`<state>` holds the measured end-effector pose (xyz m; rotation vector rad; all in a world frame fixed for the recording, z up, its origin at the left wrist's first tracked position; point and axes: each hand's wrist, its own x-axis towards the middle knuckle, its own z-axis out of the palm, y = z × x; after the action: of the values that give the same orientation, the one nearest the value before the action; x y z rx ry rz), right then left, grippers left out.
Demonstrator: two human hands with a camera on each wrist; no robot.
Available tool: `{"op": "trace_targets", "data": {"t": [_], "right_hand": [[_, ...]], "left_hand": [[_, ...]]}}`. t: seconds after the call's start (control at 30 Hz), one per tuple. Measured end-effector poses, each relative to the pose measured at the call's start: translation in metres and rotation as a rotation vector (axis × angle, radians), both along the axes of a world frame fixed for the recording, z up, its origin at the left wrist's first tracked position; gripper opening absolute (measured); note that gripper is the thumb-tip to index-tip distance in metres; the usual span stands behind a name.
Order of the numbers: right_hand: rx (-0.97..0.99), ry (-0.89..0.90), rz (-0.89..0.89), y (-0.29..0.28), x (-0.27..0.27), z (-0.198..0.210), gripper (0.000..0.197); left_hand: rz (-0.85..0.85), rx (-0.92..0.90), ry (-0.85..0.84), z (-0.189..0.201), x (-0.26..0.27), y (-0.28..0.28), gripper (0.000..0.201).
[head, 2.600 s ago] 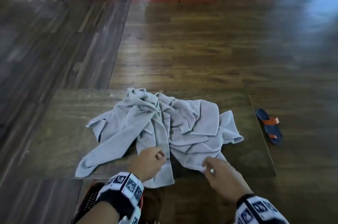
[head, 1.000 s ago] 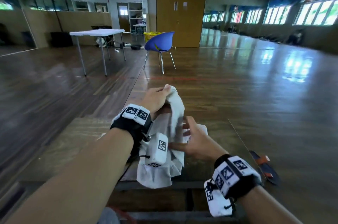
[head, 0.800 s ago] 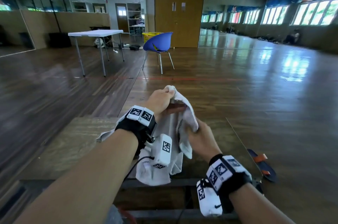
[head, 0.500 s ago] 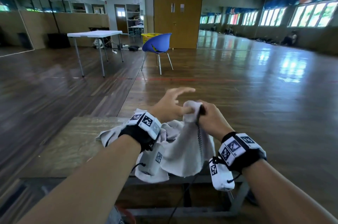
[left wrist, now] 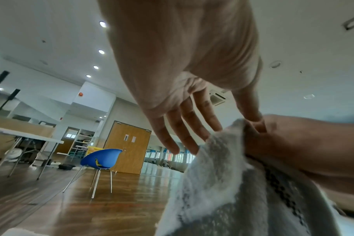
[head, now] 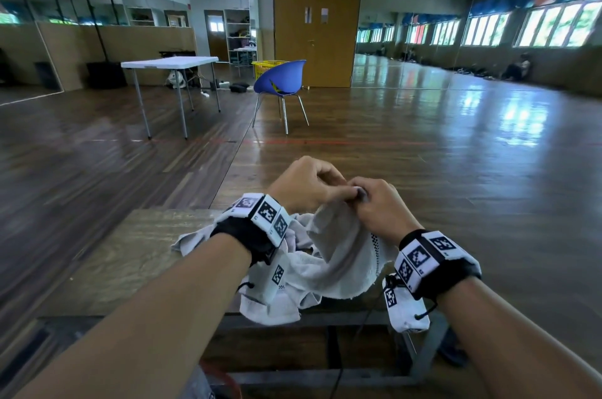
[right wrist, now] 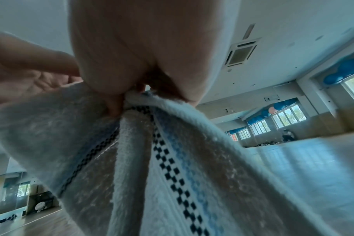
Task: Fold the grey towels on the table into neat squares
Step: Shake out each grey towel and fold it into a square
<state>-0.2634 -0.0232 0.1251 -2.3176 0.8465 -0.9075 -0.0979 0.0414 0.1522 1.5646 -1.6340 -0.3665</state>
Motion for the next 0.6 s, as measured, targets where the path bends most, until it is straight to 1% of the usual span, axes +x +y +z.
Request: {"op": "trace_targets", "data": {"t": [0.03,0.07,0.17,0.2,0.27,0.3,0.37,0.43,0.5,0.53,0.6], "right_hand": [[-0.003,0.021,0.006,-0.002,0.001,0.000,0.018],[-0.012,0.040,0.009,-0.003,0.002,-0.001,0.016],[-0.054,0.045,-0.001,-0.008,0.004,-0.010,0.010],[-0.066,0.051,-0.007,-0.011,0.003,-0.014,0.012],[-0.094,0.118,-0.041,-0.018,-0.002,-0.022,0.027],[-0.089,0.167,-0.064,-0.021,-0.007,-0.025,0.030],[-0.042,0.249,-0.118,-0.028,-0.019,-0.030,0.025],[-0.011,0.274,-0.168,-0.035,-0.031,-0.032,0.018],[-0.038,0.234,-0.215,-0.038,-0.039,-0.030,0.011],[-0.067,0.181,-0.243,-0.038,-0.042,-0.028,0.010],[-0.115,0.028,-0.262,-0.034,-0.046,-0.026,0.018]], "left_hand": [[-0.016,0.009,-0.014,-0.002,-0.001,0.001,0.028],[-0.017,0.002,-0.028,-0.004,-0.001,0.002,0.027],[0.023,-0.056,-0.103,-0.004,0.000,0.000,0.008],[0.058,-0.083,-0.131,-0.002,0.000,-0.001,0.010],[0.160,-0.148,-0.157,0.002,0.004,-0.003,0.014],[0.223,-0.197,-0.172,0.004,0.007,-0.004,0.014],[0.349,-0.288,-0.186,0.009,0.015,-0.003,0.014],[0.455,-0.337,-0.162,0.013,0.023,0.001,0.014],[0.523,-0.354,-0.155,0.014,0.032,0.007,0.010],[0.548,-0.363,-0.172,0.013,0.035,0.010,0.011],[0.560,-0.377,-0.203,0.006,0.040,0.017,0.019]]}}
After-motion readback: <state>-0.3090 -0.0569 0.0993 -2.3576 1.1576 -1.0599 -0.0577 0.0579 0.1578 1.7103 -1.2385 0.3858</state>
